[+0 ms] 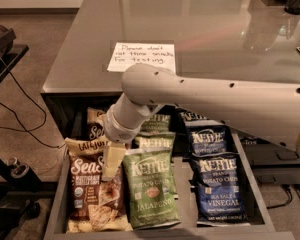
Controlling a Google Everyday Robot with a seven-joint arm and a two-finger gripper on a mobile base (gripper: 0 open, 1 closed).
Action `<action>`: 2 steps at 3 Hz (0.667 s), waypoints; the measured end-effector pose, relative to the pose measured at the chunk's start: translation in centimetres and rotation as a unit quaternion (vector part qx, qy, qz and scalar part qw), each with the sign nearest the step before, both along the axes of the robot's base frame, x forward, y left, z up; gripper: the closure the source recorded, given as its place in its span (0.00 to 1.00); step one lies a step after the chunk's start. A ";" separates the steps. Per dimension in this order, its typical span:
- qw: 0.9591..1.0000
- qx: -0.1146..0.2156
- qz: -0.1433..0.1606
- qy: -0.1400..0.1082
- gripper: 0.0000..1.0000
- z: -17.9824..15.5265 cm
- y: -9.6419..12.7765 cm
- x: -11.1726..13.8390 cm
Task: Pick brown chip bag from top drawer and place on counter
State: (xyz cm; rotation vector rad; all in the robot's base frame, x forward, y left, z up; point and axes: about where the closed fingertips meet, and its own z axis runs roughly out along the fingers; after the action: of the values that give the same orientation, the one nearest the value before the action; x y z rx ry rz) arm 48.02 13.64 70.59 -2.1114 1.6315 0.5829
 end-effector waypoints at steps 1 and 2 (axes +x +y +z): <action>0.999 0.000 -0.012 0.030 0.00 -3.0 -0.4 0.9; 0.998 0.016 -0.019 0.061 0.19 -4.5 -0.1 0.4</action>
Offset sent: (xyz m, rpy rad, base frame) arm 0.0015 0.0004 -0.0614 0.0736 0.1983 -0.0636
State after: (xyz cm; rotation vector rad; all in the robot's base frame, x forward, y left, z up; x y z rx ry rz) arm 48.45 13.50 66.08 -2.0527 1.7123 0.7332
